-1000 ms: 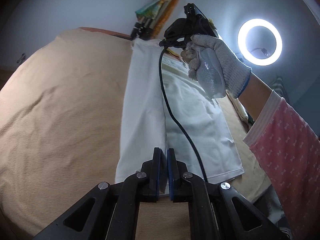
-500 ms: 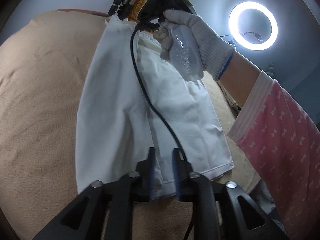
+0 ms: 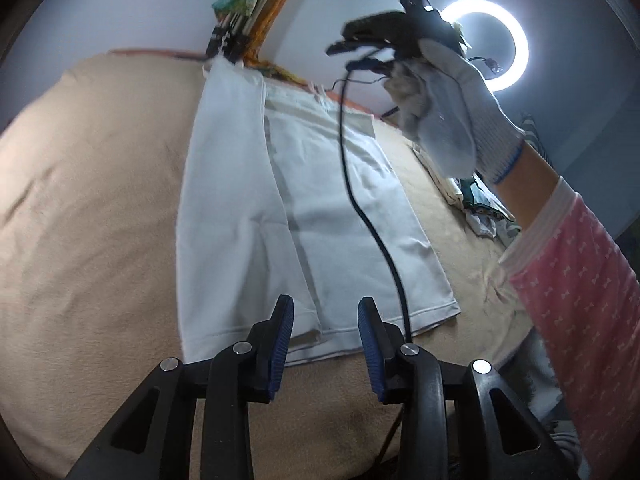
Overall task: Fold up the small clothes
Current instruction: 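Move both grippers over to the opposite side edge of the tank top, then grasp the opposite side edge with both grippers, fold it toward the middle, release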
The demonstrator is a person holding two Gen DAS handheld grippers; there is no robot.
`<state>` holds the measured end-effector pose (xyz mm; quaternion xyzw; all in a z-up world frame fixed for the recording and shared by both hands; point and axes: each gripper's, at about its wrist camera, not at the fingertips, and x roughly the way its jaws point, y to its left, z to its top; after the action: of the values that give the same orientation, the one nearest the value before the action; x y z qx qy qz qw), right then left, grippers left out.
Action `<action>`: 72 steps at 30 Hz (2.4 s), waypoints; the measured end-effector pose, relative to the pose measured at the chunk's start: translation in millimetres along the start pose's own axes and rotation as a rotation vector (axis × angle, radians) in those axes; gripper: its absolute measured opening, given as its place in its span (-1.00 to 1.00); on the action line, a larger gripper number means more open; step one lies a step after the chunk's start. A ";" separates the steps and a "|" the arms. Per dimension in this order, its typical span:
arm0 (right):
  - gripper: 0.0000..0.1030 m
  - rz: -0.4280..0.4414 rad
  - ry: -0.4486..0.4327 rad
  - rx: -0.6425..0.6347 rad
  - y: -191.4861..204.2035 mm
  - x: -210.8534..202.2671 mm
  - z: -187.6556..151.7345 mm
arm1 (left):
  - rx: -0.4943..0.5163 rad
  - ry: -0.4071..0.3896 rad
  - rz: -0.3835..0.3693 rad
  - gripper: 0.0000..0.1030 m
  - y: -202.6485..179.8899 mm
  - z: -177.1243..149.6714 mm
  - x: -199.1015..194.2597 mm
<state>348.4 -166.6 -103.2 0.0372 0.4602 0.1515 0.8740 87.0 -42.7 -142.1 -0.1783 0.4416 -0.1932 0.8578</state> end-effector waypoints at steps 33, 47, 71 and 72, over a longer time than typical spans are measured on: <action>-0.25 -0.048 -0.102 0.150 -212.6 -165.9 -132.1 | 0.374 0.109 -0.031 -0.31 -161.6 -22.2 121.3; -0.25 0.037 -0.057 0.164 -212.7 -111.6 -106.4 | 0.389 0.142 0.003 -0.69 -174.6 -17.3 154.1; -0.25 0.015 0.077 0.118 -164.9 51.3 -37.4 | 0.215 0.117 -0.185 -0.95 -137.5 4.2 129.0; -0.38 0.023 0.080 0.124 -164.7 52.5 -36.2 | 0.211 0.114 -0.186 -0.95 -136.6 4.6 127.4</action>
<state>384.7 -310.2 -199.3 0.0907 0.5029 0.1342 0.8490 135.3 -222.1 -162.3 -0.1160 0.4482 -0.3270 0.8238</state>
